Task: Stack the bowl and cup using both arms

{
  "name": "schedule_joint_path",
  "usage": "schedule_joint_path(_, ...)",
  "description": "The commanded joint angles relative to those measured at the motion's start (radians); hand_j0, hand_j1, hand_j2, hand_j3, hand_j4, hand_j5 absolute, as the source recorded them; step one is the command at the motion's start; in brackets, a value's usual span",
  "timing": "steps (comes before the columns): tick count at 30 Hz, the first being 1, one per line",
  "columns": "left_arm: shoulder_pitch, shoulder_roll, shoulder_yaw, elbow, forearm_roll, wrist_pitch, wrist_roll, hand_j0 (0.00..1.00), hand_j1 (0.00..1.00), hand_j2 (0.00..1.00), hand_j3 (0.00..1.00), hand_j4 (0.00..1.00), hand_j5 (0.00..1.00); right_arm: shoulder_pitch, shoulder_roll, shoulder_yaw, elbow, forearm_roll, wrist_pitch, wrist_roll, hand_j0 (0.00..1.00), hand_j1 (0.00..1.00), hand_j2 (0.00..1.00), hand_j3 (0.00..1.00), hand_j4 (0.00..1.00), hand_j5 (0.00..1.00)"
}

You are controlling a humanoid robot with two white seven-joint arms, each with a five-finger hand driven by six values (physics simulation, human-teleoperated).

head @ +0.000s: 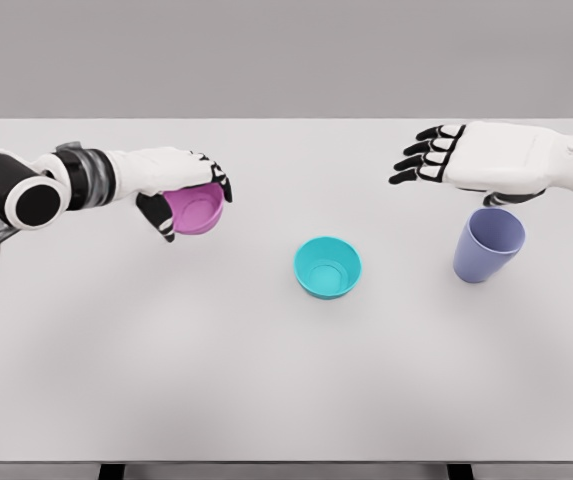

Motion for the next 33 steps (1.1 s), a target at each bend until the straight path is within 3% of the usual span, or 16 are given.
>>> schedule_joint_path(1, -0.002, -0.016, -0.004, -0.004, -0.001, -0.026, 0.0, 0.65, 0.65, 0.65, 0.65, 0.65, 0.65, -0.002, -0.003, -0.001, 0.004, -0.004, 0.003, 0.0, 1.0, 1.0, 1.0, 1.0, 1.0, 1.0)
schedule_joint_path(13, -0.012, -0.09, -0.013, -0.005, -0.004, -0.216, 0.0, 0.65, 0.65, 0.65, 0.65, 0.65, 0.65, 0.0, -0.001, -0.001, 0.004, -0.004, 0.003, 0.0, 1.0, 1.0, 1.0, 1.0, 1.0, 1.0)
schedule_joint_path(22, -0.012, -0.154, -0.015, -0.004, -0.019, -0.219, 0.0, 0.65, 0.65, 0.65, 0.65, 0.65, 0.65, -0.002, -0.001, -0.001, 0.004, -0.004, 0.003, 0.0, 1.0, 1.0, 1.0, 1.0, 1.0, 1.0)
schedule_joint_path(25, -0.008, -0.197, -0.016, -0.002, -0.067, -0.218, 0.0, 0.65, 0.65, 0.65, 0.65, 0.65, 0.65, -0.003, -0.003, -0.001, 0.004, -0.004, 0.003, 0.0, 1.0, 1.0, 1.0, 1.0, 1.0, 1.0)
schedule_joint_path(33, -0.003, -0.266, -0.07, 0.01, -0.117, -0.212, 0.0, 0.65, 0.65, 0.65, 0.65, 0.65, 0.65, -0.003, -0.001, -0.004, 0.006, -0.004, 0.003, 0.0, 1.0, 1.0, 1.0, 1.0, 1.0, 1.0)
